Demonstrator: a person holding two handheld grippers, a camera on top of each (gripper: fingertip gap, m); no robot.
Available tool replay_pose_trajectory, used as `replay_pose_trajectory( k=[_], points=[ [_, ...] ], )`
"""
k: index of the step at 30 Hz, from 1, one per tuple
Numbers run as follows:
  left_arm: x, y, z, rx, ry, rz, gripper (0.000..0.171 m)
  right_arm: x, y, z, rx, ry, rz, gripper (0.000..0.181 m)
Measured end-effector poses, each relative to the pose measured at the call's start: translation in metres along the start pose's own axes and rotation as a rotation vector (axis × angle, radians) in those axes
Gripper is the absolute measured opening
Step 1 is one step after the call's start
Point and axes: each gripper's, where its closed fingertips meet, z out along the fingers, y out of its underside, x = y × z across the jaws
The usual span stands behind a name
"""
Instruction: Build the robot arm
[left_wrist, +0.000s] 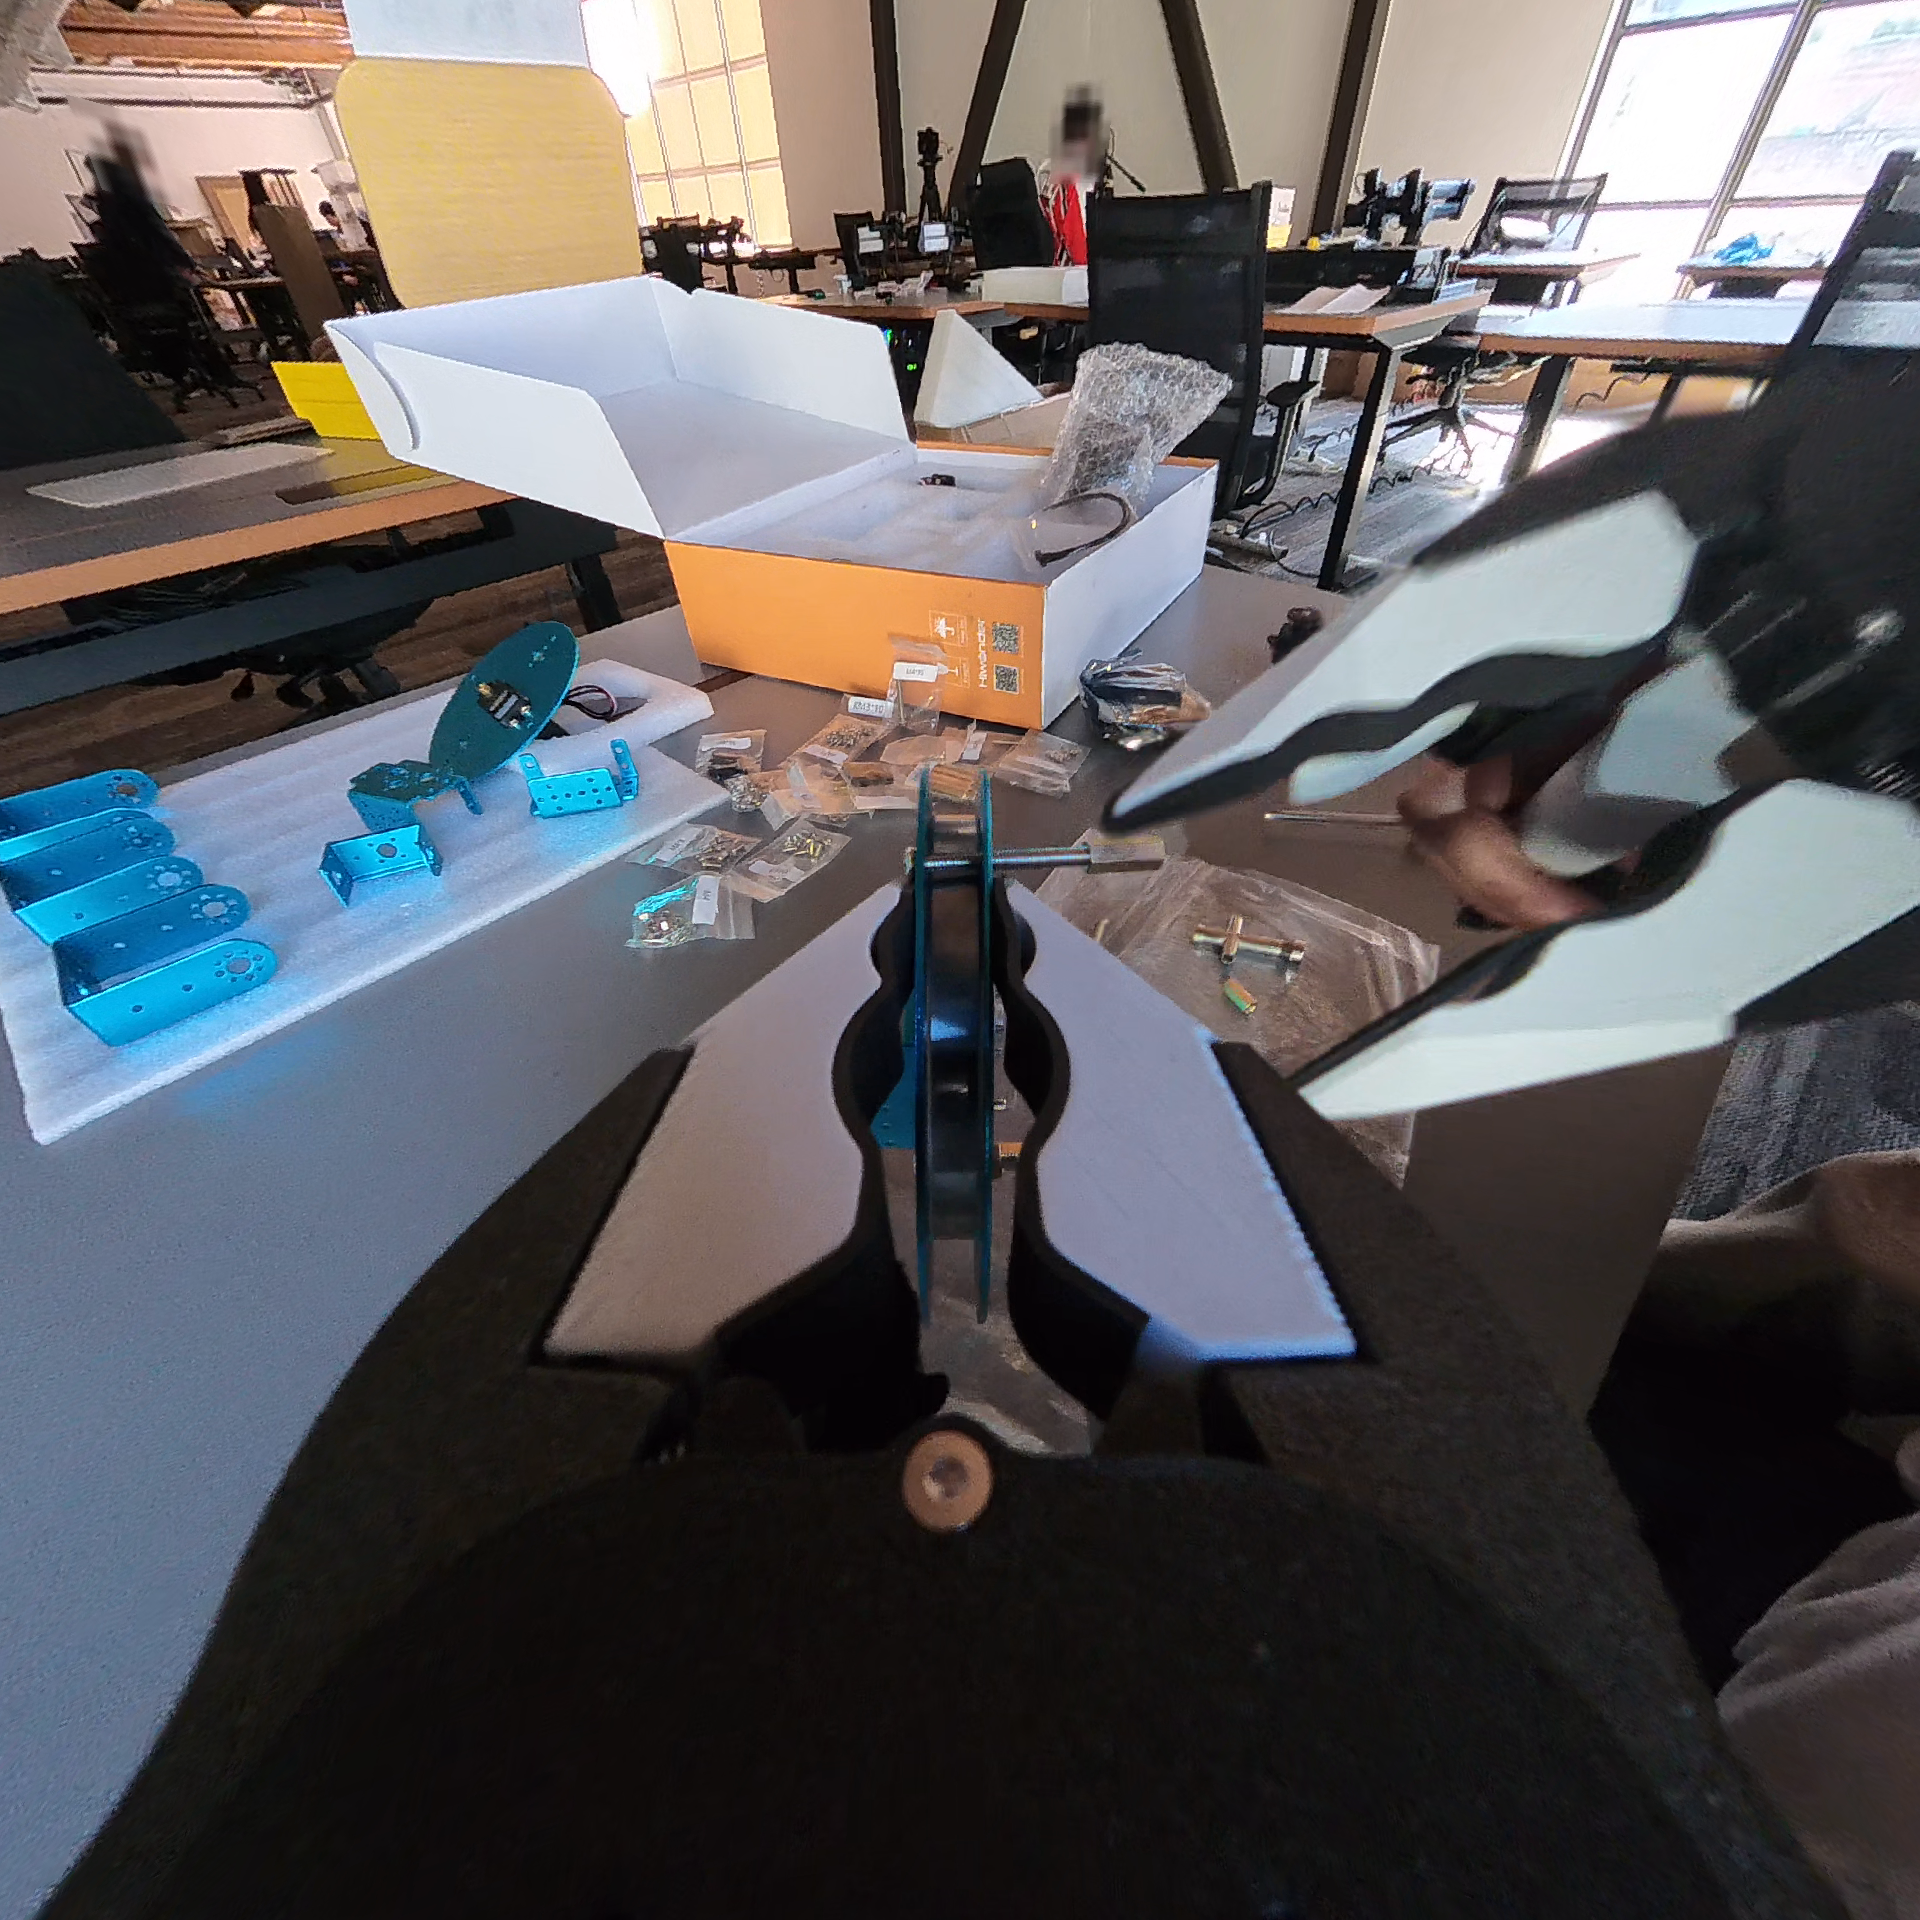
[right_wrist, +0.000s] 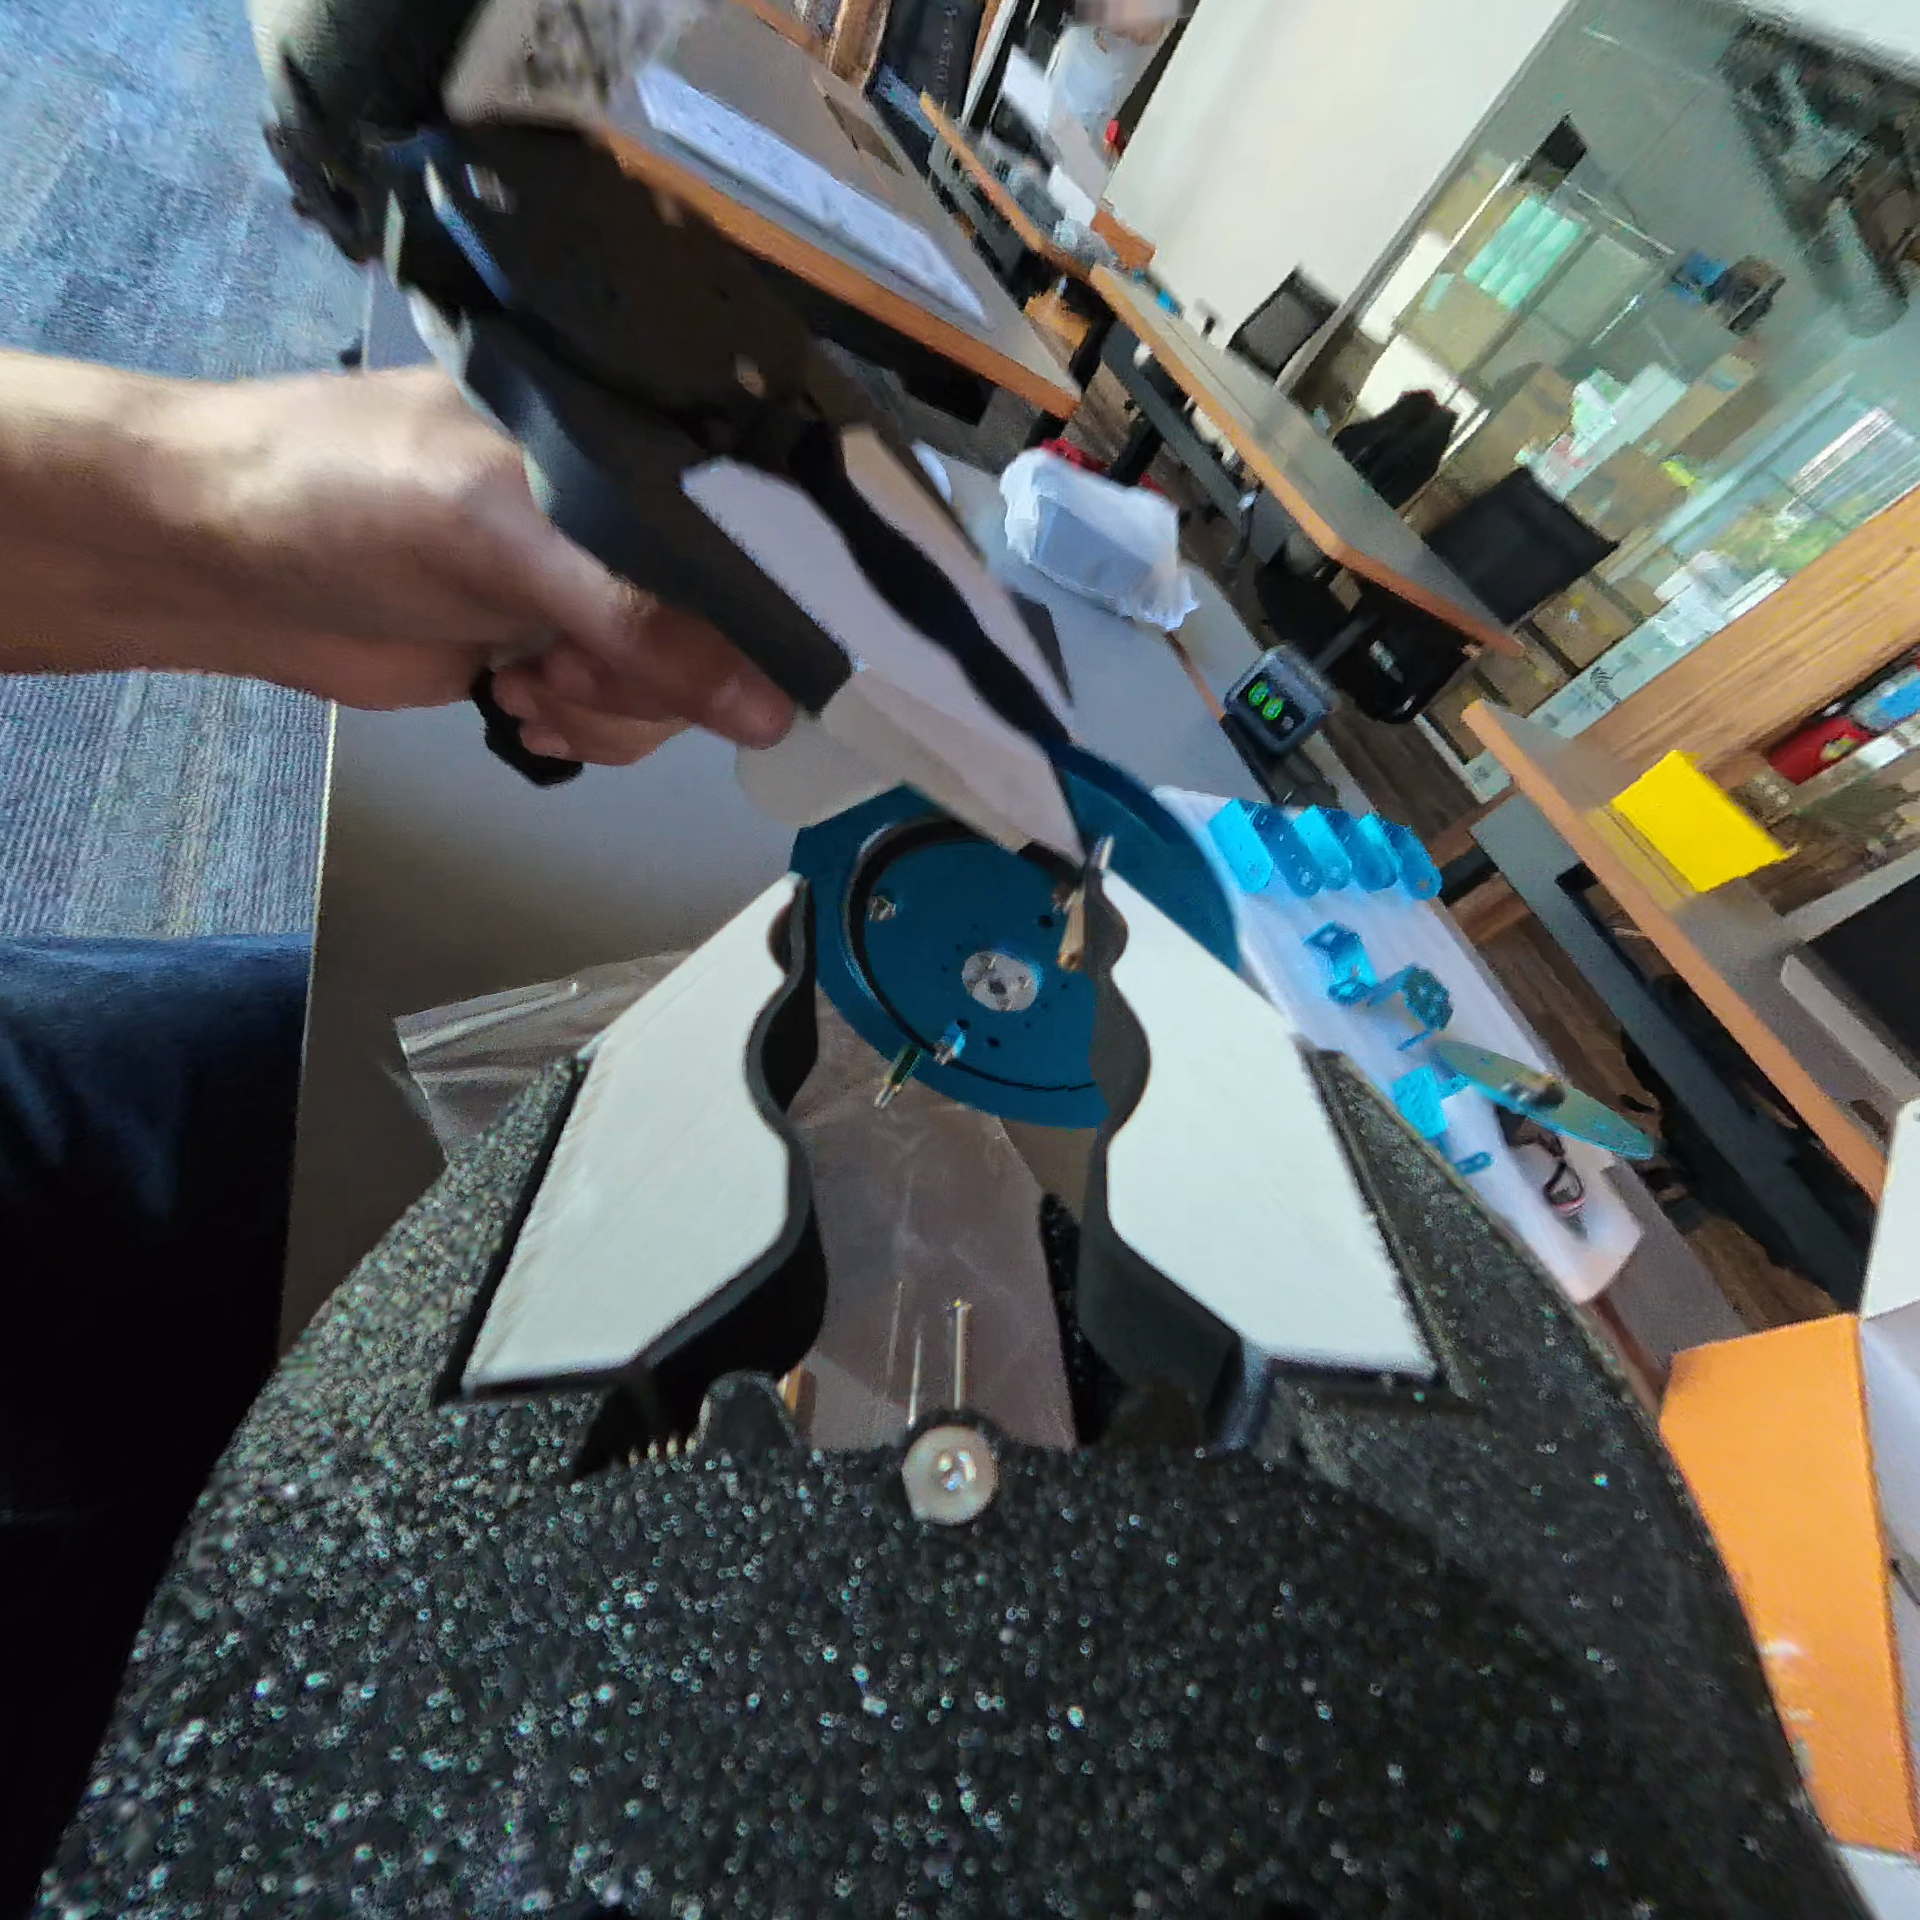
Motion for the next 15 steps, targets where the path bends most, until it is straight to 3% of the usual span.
replay_pose_trajectory(
  k=[2, 4, 10, 15],
  points=[
    [-0.001, 0.002, 0.000, -0.008, -0.003, 0.005, 0.012, 0.004, 0.013, 0.005, 0.000, 0.033, 0.011, 0.047],
    [0.001, 0.000, -0.002, 0.011, 0.006, -0.008, 0.012, 0.006, 0.036, 0.012, -0.084, 0.015, 0.053, 0.055],
    [-0.002, 0.000, -0.002, 0.000, 0.001, -0.022, 0.012, 0.002, 0.006, 0.003, -0.017, 0.071, -0.049, 0.057],
    [0.001, -0.007, -0.004, 0.029, 0.016, -0.022, 0.012, 0.002, 0.044, 0.017, -0.129, 0.049, 0.017, 0.063]
  ],
)
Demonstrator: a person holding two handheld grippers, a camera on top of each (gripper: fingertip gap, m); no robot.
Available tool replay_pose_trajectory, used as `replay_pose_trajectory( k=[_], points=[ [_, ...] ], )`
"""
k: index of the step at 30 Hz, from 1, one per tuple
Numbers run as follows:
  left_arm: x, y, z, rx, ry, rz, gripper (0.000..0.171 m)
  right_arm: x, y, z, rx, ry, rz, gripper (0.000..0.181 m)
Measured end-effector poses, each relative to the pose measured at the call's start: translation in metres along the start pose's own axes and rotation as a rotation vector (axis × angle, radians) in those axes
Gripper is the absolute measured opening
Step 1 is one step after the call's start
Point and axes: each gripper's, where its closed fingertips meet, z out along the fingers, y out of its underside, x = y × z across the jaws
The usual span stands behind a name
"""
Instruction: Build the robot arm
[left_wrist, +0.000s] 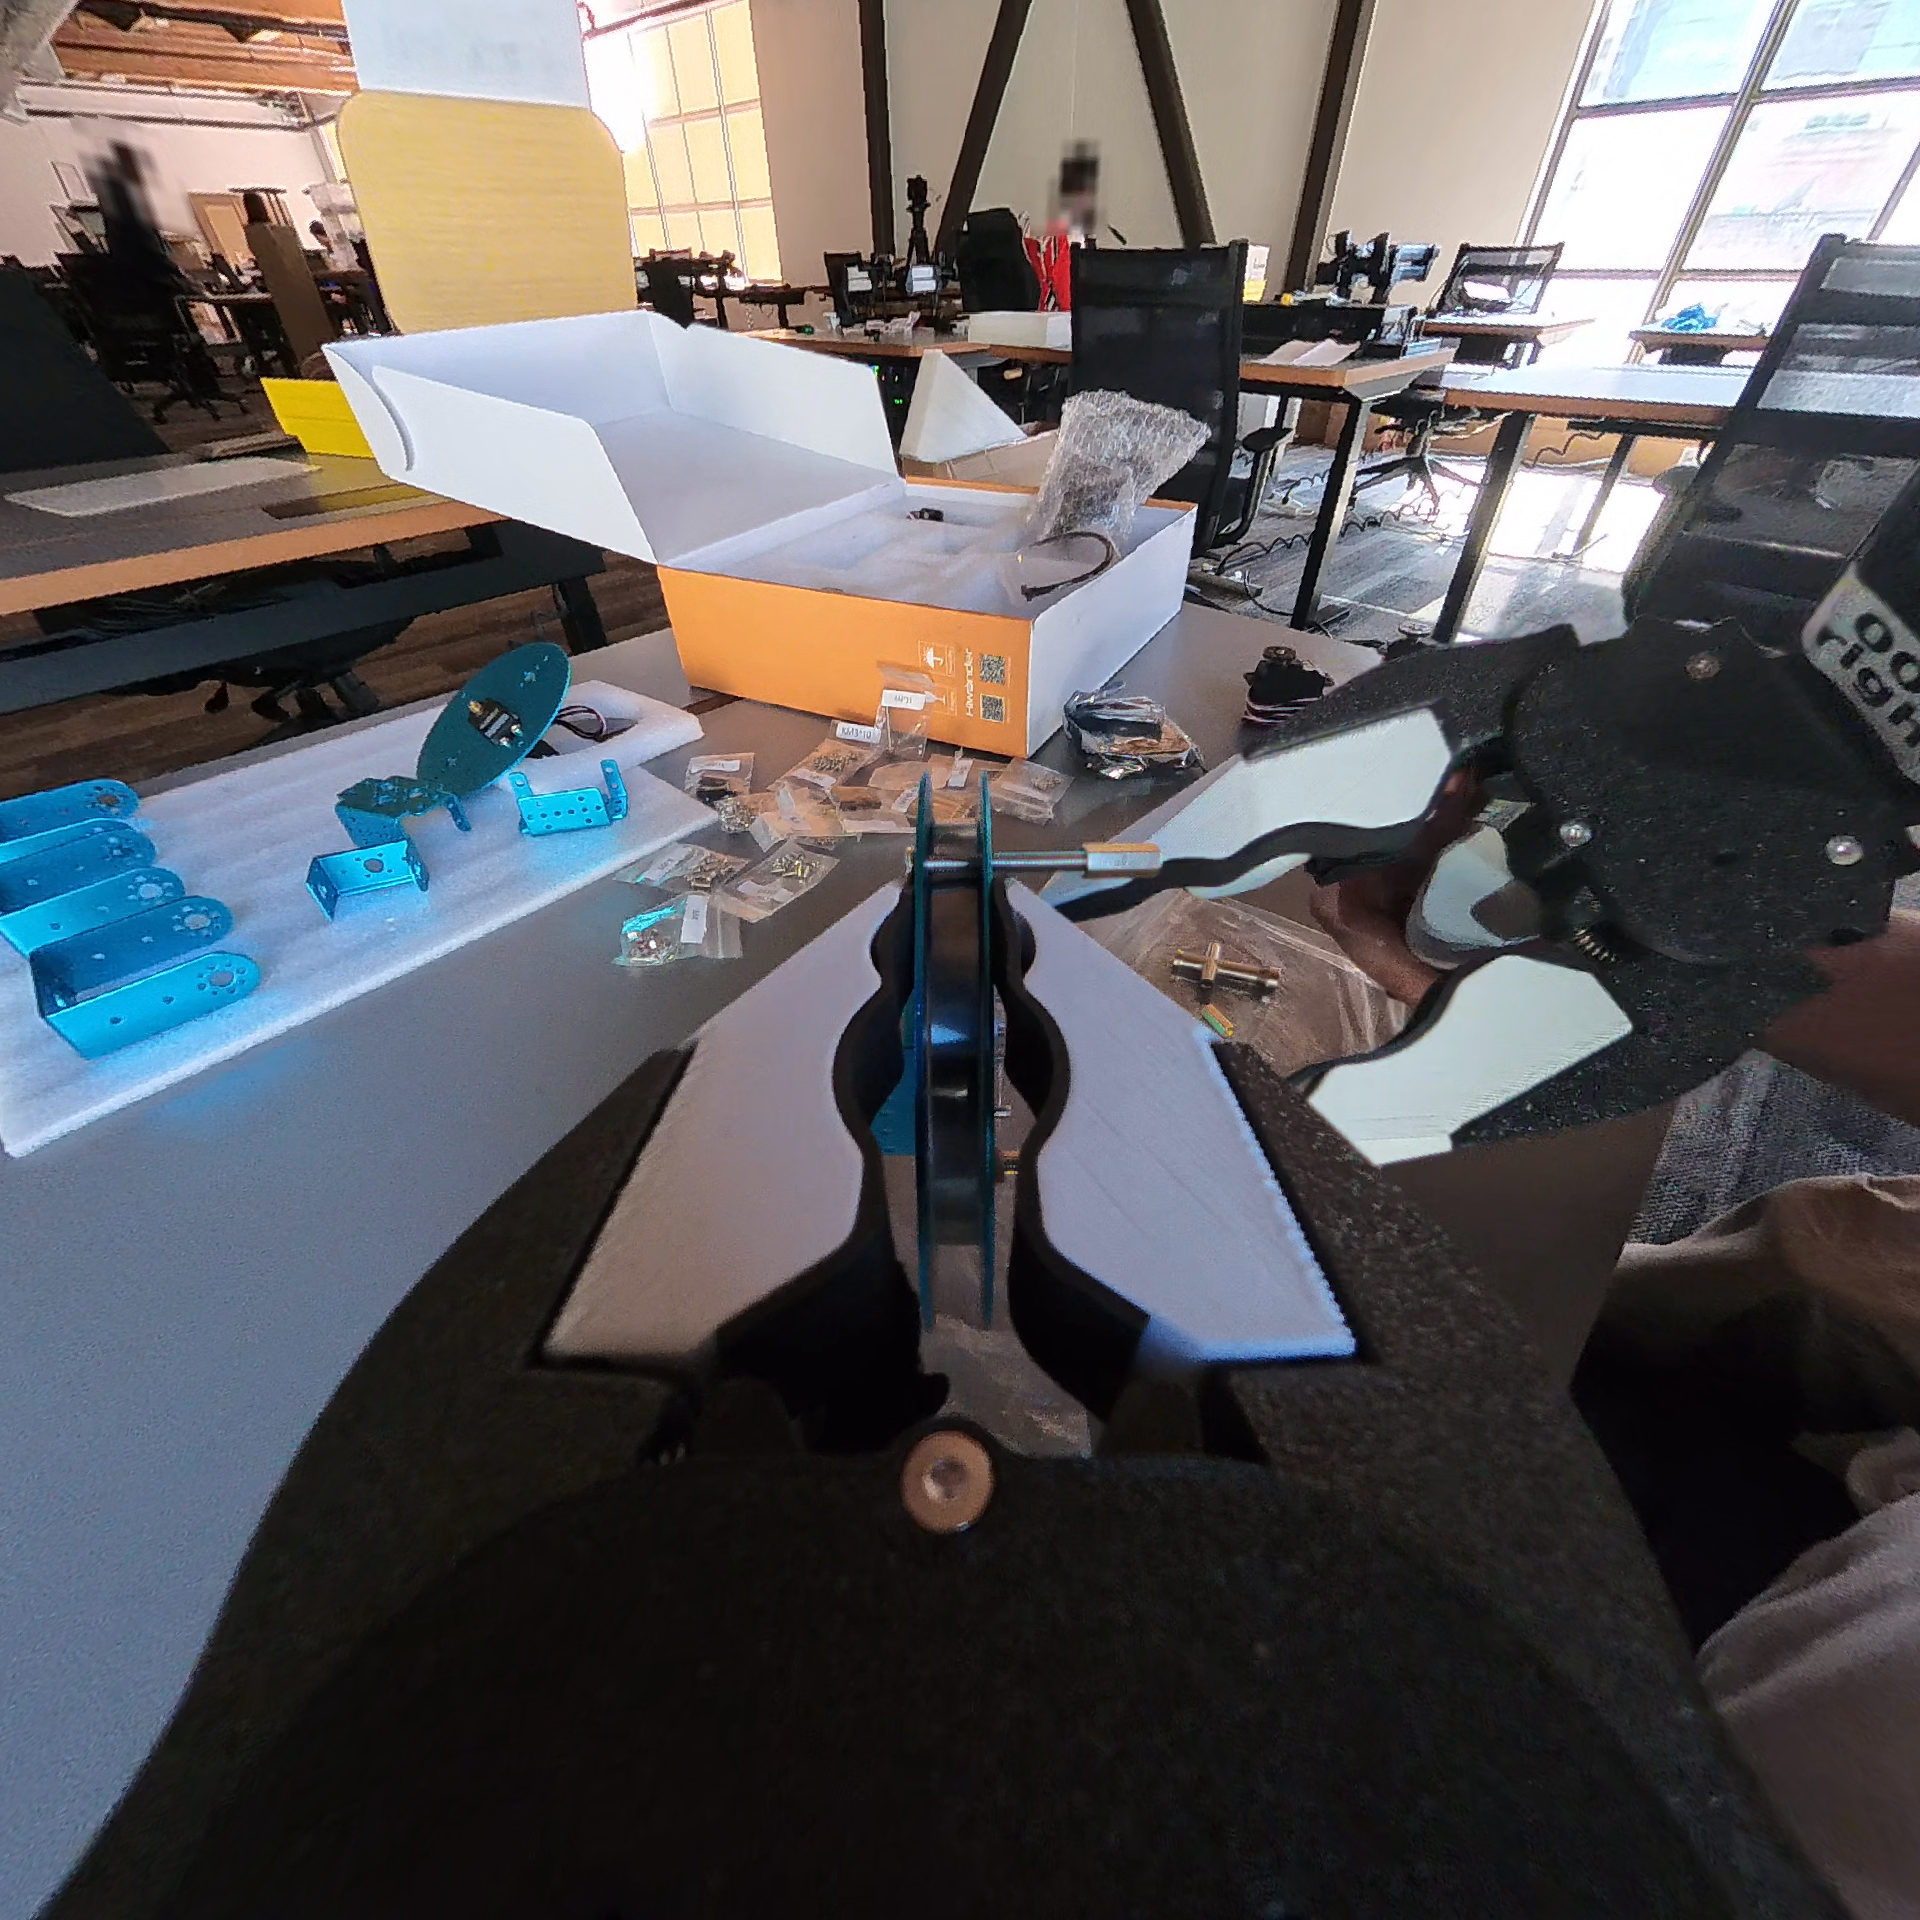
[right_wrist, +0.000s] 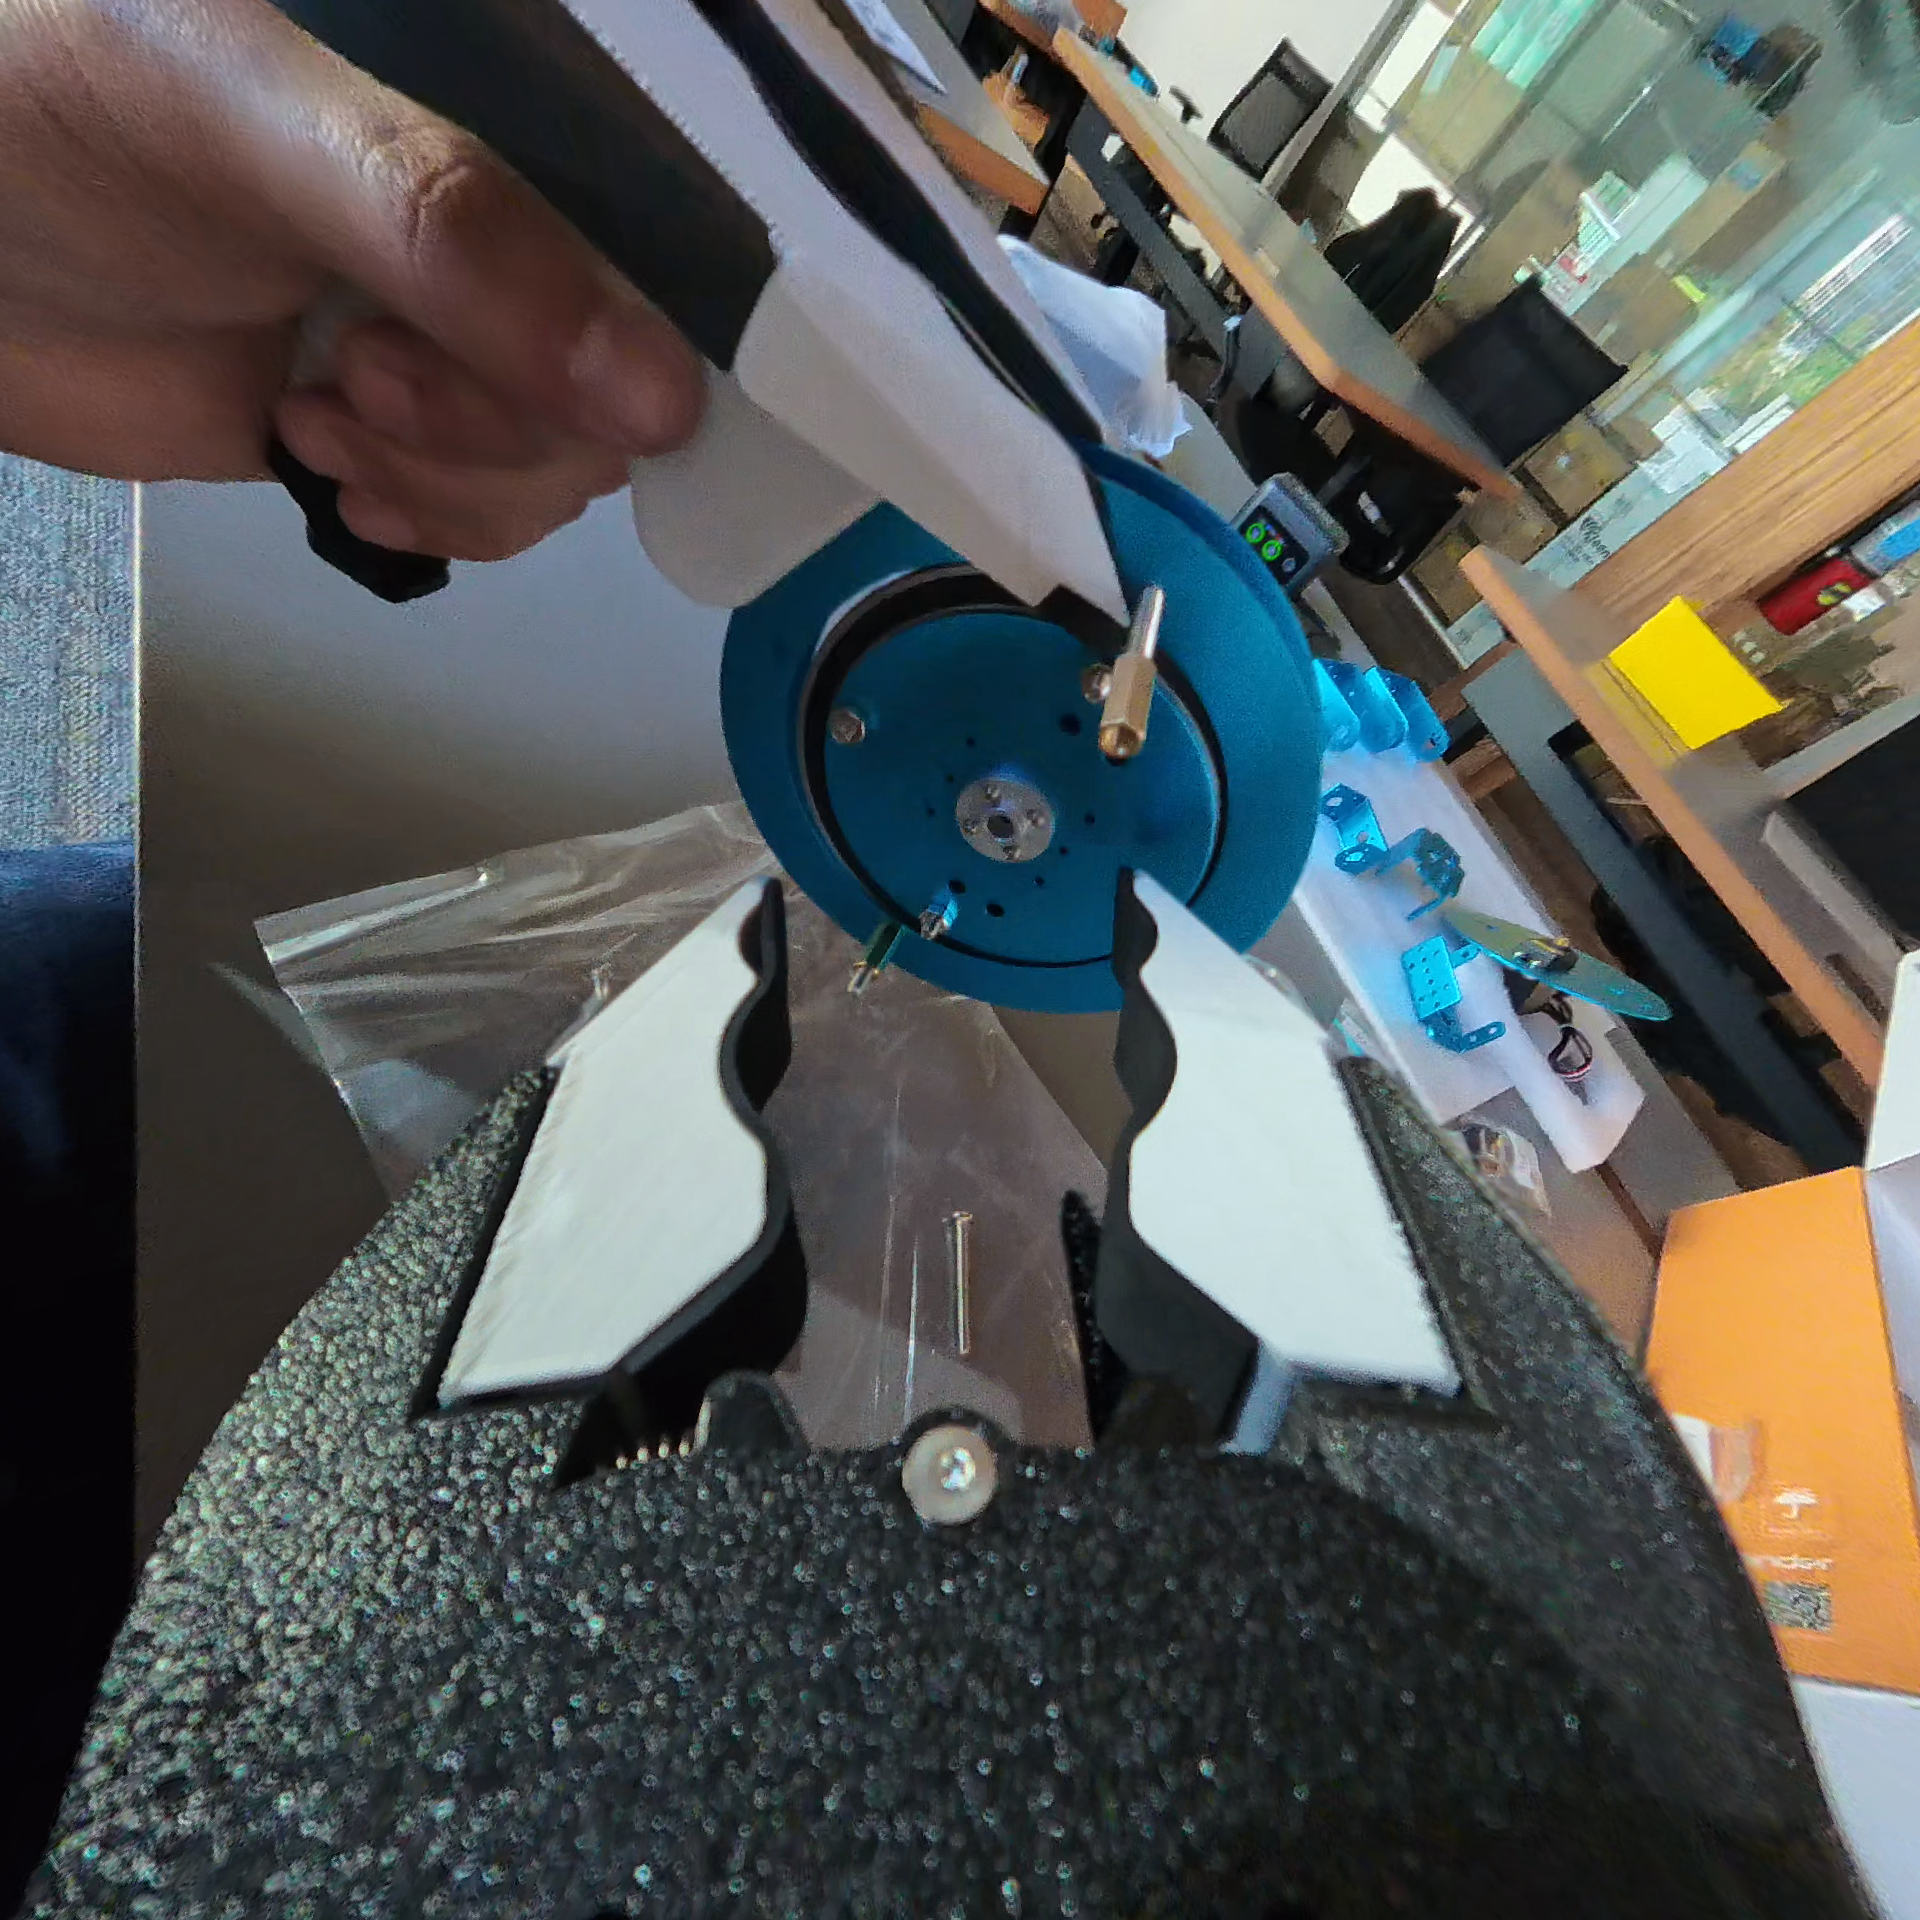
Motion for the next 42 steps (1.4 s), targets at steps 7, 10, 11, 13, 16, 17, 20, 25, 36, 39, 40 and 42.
replay_pose_trajectory(
  k=[7, 10, 11, 13, 16, 17, 20, 25, 36, 39, 40, 42],
  points=[
    [0.000, 0.001, 0.000, -0.002, 0.002, -0.015, 0.011, -0.002, -0.030, -0.011, 0.089, 0.028, -0.044, 0.062],
    [0.001, -0.003, -0.001, 0.014, 0.009, -0.022, 0.012, -0.003, -0.004, 0.000, 0.021, 0.019, -0.023, 0.064],
    [0.001, -0.003, -0.002, 0.013, 0.006, -0.019, 0.012, -0.002, -0.008, -0.002, 0.033, 0.029, -0.027, 0.064],
    [-0.001, -0.001, -0.001, 0.005, -0.003, -0.015, 0.012, 0.002, -0.029, -0.012, 0.092, 0.059, -0.045, 0.063],
    [-0.002, -0.001, -0.001, 0.004, -0.002, -0.025, 0.012, -0.001, -0.043, -0.018, 0.129, 0.069, -0.062, 0.063],
    [-0.002, -0.001, -0.001, 0.004, -0.002, -0.025, 0.011, -0.003, -0.035, -0.012, 0.106, 0.065, -0.055, 0.067],
    [-0.001, -0.001, -0.002, 0.006, -0.011, -0.010, 0.012, -0.004, -0.006, 0.001, 0.018, 0.051, -0.024, 0.069],
    [-0.002, 0.002, -0.002, -0.009, -0.039, 0.058, 0.012, 0.005, -0.025, -0.013, 0.046, 0.056, 0.000, 0.049],
    [0.004, 0.007, 0.001, -0.038, -0.059, 0.116, 0.012, 0.020, -0.028, -0.017, -0.044, 0.115, 0.012, 0.006],
    [0.005, 0.007, -0.002, -0.031, -0.073, 0.151, 0.012, 0.018, -0.028, -0.018, -0.045, 0.049, 0.101, 0.005],
    [0.006, 0.006, -0.003, -0.021, -0.072, 0.159, 0.012, 0.016, -0.029, -0.019, -0.030, -0.019, 0.208, 0.006],
    [0.008, 0.006, -0.004, -0.008, -0.071, 0.171, 0.012, 0.012, -0.031, -0.020, 0.014, -0.195, 0.520, 0.005]
  ],
)
